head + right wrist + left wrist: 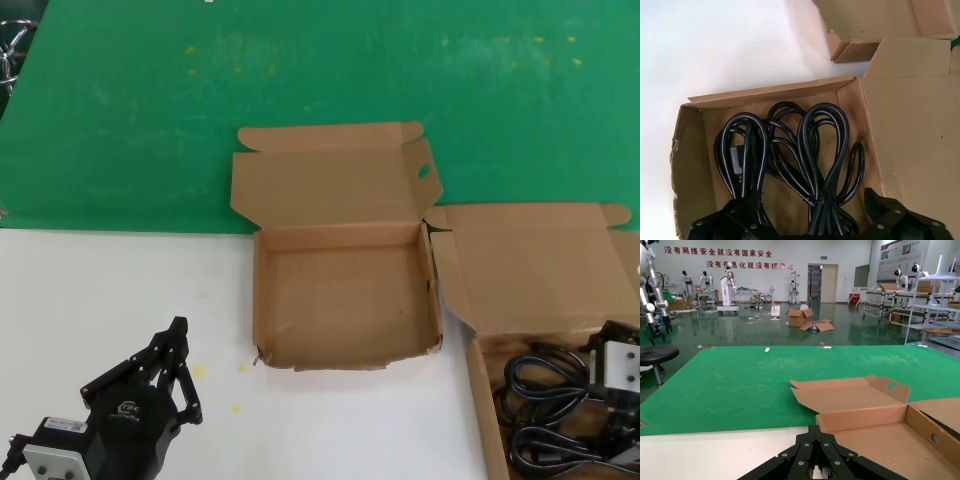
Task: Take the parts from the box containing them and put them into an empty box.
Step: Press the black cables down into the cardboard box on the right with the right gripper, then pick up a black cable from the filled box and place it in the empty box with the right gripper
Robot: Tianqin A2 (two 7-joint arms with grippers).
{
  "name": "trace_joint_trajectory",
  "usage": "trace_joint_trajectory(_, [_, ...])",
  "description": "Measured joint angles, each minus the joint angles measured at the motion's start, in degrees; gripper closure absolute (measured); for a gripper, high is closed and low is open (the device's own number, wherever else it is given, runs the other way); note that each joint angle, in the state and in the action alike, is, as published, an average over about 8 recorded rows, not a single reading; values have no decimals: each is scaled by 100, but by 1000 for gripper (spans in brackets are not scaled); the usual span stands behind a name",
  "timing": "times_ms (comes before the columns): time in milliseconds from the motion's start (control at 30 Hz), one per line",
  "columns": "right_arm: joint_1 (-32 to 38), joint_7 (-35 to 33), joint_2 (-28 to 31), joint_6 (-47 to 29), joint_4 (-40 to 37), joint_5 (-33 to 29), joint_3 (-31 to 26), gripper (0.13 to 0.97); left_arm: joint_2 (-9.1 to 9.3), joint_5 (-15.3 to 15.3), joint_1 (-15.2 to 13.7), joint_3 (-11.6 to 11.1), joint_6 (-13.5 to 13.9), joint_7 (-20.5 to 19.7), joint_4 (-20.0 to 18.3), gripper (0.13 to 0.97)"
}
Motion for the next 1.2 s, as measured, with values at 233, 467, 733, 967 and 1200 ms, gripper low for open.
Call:
trace_joint_trajectory(233, [-11, -47, -49, 30, -62, -55, 63, 427, 0, 0, 0, 0, 0, 0, 0, 964])
trace_joint_trajectory(467, [-18, -84, -91, 52, -117, -111, 102, 578, 0, 0, 0, 0, 0, 0, 0, 965])
trace_joint_trajectory(733, [-14, -108, -138, 74, -171, -145, 144, 685, 0, 0, 0, 0, 0, 0, 0, 965])
trace_joint_trajectory(967, [-1, -164, -171, 124, -260, -151, 170, 817, 0, 0, 0, 0, 0, 0, 0, 965])
trace_joint_trajectory(1200, [21, -222, -180, 164, -322, -146, 195, 868, 0, 0, 0, 0, 0, 0, 0, 965])
